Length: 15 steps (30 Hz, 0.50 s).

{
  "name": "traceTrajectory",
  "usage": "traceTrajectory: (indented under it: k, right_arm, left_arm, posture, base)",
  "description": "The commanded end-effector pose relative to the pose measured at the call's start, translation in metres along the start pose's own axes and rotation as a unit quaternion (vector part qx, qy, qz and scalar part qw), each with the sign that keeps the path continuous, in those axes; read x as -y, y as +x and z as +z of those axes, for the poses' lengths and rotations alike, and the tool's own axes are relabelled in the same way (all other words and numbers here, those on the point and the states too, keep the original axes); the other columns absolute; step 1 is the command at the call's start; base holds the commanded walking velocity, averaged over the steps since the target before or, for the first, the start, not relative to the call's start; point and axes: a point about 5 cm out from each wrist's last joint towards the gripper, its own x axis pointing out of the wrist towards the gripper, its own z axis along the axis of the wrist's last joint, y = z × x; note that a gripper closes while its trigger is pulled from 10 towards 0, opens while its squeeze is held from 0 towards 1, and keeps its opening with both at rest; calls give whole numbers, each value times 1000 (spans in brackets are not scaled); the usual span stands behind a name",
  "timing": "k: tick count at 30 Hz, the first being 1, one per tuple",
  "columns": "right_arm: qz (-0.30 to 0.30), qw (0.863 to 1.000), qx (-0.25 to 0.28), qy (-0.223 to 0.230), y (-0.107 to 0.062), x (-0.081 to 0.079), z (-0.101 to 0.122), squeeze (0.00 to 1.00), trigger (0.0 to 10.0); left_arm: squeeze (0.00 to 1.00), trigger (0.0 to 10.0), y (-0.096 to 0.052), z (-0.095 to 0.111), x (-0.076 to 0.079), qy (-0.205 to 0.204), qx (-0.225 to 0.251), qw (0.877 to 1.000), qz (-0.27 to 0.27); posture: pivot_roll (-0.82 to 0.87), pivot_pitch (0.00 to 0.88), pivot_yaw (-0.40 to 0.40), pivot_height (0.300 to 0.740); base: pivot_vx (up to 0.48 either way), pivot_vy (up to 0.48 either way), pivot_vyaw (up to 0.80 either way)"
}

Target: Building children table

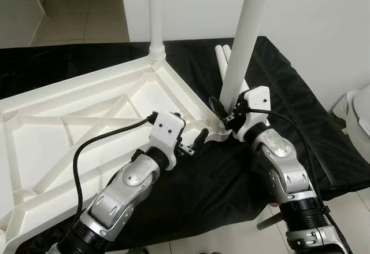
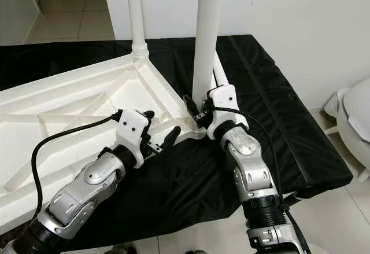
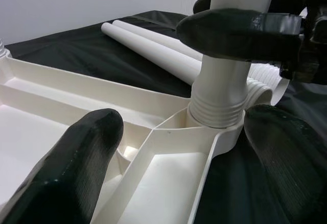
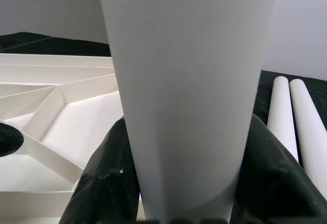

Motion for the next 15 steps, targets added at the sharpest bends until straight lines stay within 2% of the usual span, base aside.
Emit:
traceTrajectory:
  k: [1,15]
  right_arm:
    - [8,998,-56,37,-9,-2,-27,0,10000]
    - [-36,989,-92,106,-12,8,-43,0,10000]
  left_arm:
    - [0,10000,-4,2,21,0,-2,984,-177]
    - [0,10000,-5,8,21,2,1,983,-181]
  posture:
    - [-7,104,-19,740]
    - [-5,106,-15,740]
  base:
    - [0,0,0]
    - [0,0,0]
